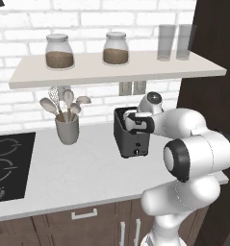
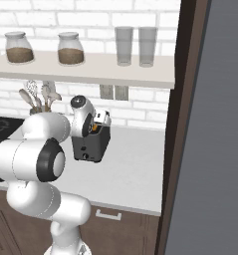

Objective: Start the toaster. Once the lever pops up, take the bread to the plate on the dining counter.

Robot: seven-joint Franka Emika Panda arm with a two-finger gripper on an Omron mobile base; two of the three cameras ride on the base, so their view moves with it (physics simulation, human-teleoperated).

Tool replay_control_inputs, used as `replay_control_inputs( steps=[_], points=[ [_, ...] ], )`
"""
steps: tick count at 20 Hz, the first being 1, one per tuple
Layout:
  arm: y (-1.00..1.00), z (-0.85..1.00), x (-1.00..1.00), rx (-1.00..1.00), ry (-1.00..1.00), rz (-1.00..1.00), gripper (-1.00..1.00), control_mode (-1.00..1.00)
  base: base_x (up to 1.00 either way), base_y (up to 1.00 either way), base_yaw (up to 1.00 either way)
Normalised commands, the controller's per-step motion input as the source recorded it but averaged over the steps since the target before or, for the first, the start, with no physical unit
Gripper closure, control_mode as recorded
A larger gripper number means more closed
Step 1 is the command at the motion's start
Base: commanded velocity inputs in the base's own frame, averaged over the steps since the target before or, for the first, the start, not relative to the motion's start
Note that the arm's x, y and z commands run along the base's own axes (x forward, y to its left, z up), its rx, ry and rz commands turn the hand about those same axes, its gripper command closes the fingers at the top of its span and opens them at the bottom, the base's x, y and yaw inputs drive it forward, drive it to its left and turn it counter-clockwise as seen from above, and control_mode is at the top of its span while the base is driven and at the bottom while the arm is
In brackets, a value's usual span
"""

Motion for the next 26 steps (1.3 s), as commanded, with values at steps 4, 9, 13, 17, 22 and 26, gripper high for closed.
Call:
replay_control_inputs(
  steps=[4,9,13,17,22,26],
  points=[
    [0.00,0.00,0.00,0.00,0.00,0.00,-1.00,-1.00,0.00,0.00,0.00],
    [0.00,0.00,0.00,0.00,0.00,0.00,-1.00,-1.00,0.00,0.00,0.00],
    [0.00,0.00,0.00,0.00,0.00,0.00,-1.00,-1.00,0.00,0.00,0.00],
    [0.00,0.00,0.00,0.00,0.00,0.00,-1.00,-1.00,0.00,0.00,0.00],
    [0.00,0.00,0.00,0.00,0.00,0.00,-1.00,-1.00,0.00,0.00,0.00],
    [0.00,0.00,0.00,0.00,0.00,0.00,-1.00,-1.00,0.00,0.00,0.00]
  ],
)
